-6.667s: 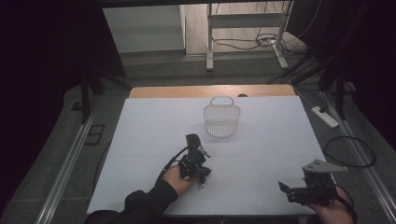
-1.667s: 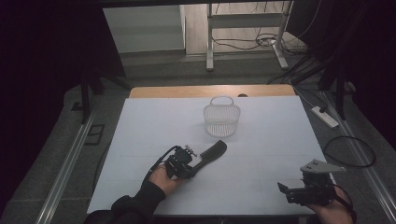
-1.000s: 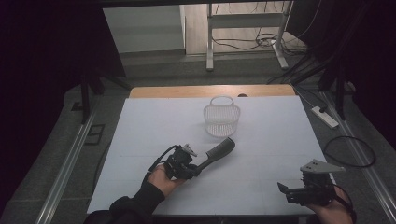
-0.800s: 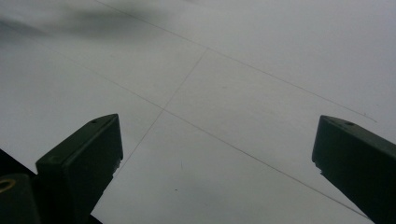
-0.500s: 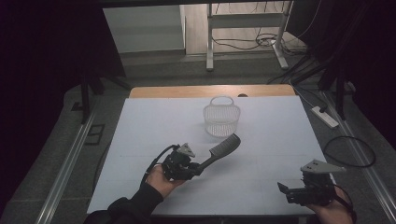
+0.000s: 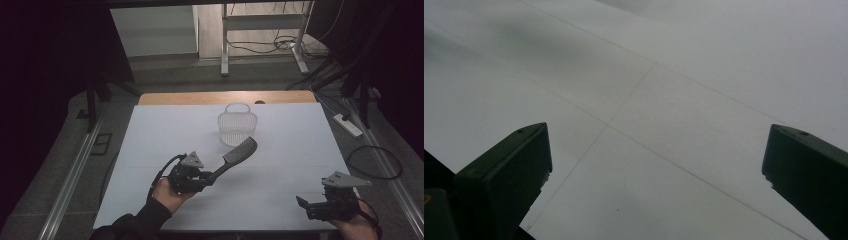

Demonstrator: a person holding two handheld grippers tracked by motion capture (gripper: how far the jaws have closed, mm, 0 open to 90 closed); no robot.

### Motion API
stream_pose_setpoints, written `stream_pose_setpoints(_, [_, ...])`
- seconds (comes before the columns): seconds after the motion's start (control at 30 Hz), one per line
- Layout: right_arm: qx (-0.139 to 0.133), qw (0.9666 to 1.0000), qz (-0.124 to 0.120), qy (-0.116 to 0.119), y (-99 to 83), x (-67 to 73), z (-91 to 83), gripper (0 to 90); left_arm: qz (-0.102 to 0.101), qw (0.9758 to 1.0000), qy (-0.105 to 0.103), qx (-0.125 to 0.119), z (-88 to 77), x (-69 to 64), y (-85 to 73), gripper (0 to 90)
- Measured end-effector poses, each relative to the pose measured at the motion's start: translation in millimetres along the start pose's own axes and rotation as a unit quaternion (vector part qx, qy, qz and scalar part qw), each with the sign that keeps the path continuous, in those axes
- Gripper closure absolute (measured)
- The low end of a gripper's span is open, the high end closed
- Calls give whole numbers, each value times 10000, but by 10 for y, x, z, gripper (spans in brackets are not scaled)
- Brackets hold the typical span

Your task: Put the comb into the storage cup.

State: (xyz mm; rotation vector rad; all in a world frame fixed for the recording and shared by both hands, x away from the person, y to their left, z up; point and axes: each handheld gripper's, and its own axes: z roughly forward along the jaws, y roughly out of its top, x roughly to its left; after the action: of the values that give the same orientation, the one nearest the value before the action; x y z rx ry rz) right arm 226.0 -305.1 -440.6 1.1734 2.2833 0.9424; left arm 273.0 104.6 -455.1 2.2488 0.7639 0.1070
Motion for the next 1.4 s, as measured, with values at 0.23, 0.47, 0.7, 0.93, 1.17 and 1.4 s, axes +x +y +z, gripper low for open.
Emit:
stream_pose_setpoints(0.23, [-266,9995,2,159,52,15,-12,0,-56,9998,108,-180,-70,-59,-31,721])
stream_pose_setpoints(0.47, [-404,9985,-9,382,165,30,-12,0,-167,9993,152,-306,-133,-72,-86,721])
stream_pose_setpoints(0.7, [-359,9964,-180,740,269,72,55,0,-176,9989,130,-424,-145,-105,-99,721])
stream_pose_setpoints(0.93, [-378,9945,-237,950,399,120,128,0,-148,9985,52,-518,-138,-129,-87,722])
stream_pose_setpoints(1.17, [-552,9907,-63,1244,576,158,198,0,-69,9984,59,-560,-137,-137,-80,723])
stream_pose_setpoints(1.4, [-456,9902,-68,1318,686,206,292,0,-28,9981,44,-608,-147,-135,-78,723])
